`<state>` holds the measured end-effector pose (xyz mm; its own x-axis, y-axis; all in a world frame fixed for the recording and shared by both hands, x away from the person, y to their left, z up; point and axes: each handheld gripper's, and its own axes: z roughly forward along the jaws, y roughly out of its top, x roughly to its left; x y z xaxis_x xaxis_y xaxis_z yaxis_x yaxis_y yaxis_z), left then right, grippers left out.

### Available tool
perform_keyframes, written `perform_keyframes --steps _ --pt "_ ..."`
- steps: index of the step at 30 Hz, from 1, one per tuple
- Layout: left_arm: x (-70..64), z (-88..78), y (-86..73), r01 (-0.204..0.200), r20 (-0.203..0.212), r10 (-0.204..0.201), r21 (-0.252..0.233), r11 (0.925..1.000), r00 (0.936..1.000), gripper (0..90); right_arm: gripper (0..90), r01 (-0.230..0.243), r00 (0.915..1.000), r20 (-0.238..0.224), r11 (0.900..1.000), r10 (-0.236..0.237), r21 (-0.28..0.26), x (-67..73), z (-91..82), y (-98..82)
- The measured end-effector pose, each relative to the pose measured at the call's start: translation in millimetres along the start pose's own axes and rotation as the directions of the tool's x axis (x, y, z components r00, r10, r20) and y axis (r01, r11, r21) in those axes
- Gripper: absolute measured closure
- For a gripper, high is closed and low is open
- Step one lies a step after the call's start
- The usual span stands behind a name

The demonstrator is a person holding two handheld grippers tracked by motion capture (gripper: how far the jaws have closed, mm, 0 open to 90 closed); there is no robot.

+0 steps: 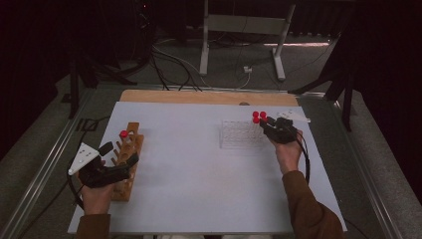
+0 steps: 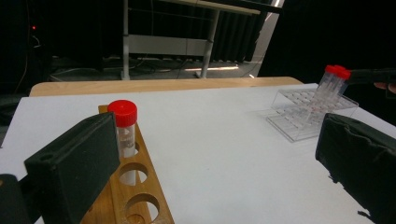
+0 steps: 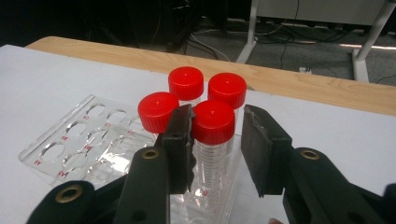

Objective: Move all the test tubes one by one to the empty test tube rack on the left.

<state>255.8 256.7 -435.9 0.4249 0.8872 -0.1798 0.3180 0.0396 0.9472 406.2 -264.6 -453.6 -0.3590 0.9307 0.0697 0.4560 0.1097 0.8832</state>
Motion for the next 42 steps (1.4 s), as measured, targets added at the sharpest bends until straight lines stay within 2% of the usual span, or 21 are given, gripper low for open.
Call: perform_keyframes --steps 2,3,10,14,18,30,36,40,42 --pt "0.1 0.2 -0.2 -0.001 0.000 0.001 0.002 1.0000 1.0000 0.7 64.1 -0.006 1.0000 -0.005 1.000 0.006 0.000 -0.4 0.1 -0.2" --pt "0.1 0.3 -0.4 0.000 0.001 0.000 0.001 1.0000 1.0000 0.7 69.0 -0.004 0.9998 -0.022 1.000 0.004 0.000 -0.9 0.0 -0.3" --pt "0.9 1.1 -1.4 0.003 0.002 -0.003 0.002 1.0000 1.0000 0.7 70.1 0.016 0.9997 -0.016 1.000 -0.016 -0.001 0.7 -1.1 0.1" --pt "2.4 0.2 -1.5 0.007 -0.002 -0.007 -0.001 1.0000 1.0000 0.7 70.3 0.005 0.9999 -0.013 0.999 -0.005 -0.035 0.4 -7.2 4.3" --pt "3.1 0.1 -2.0 0.013 -0.005 -0.013 -0.002 0.9999 0.9999 0.7 70.3 0.017 0.9997 -0.015 0.998 -0.017 -0.055 0.4 -14.2 10.2" --pt "0.7 1.2 -1.0 -0.010 -0.011 0.010 0.003 0.9999 0.9999 0.7 70.4 0.056 0.9982 -0.013 0.990 -0.059 -0.128 4.7 -39.2 31.3" --pt "-6.0 3.3 2.1 -0.031 -0.020 0.030 -0.002 0.9995 0.9993 0.7 70.4 0.080 0.9958 -0.033 0.987 -0.085 -0.139 10.9 -51.2 39.1" --pt "-16.1 9.3 5.9 -0.071 -0.013 0.071 0.011 0.9974 0.9974 0.7 70.4 0.101 0.9924 -0.056 0.986 -0.110 -0.132 16.5 -55.9 41.3" --pt "-20.9 13.0 8.3 -0.071 0.007 0.071 0.013 0.9974 0.9975 0.7 70.5 0.109 0.9898 -0.078 0.986 -0.119 -0.127 22.4 -58.0 41.4"
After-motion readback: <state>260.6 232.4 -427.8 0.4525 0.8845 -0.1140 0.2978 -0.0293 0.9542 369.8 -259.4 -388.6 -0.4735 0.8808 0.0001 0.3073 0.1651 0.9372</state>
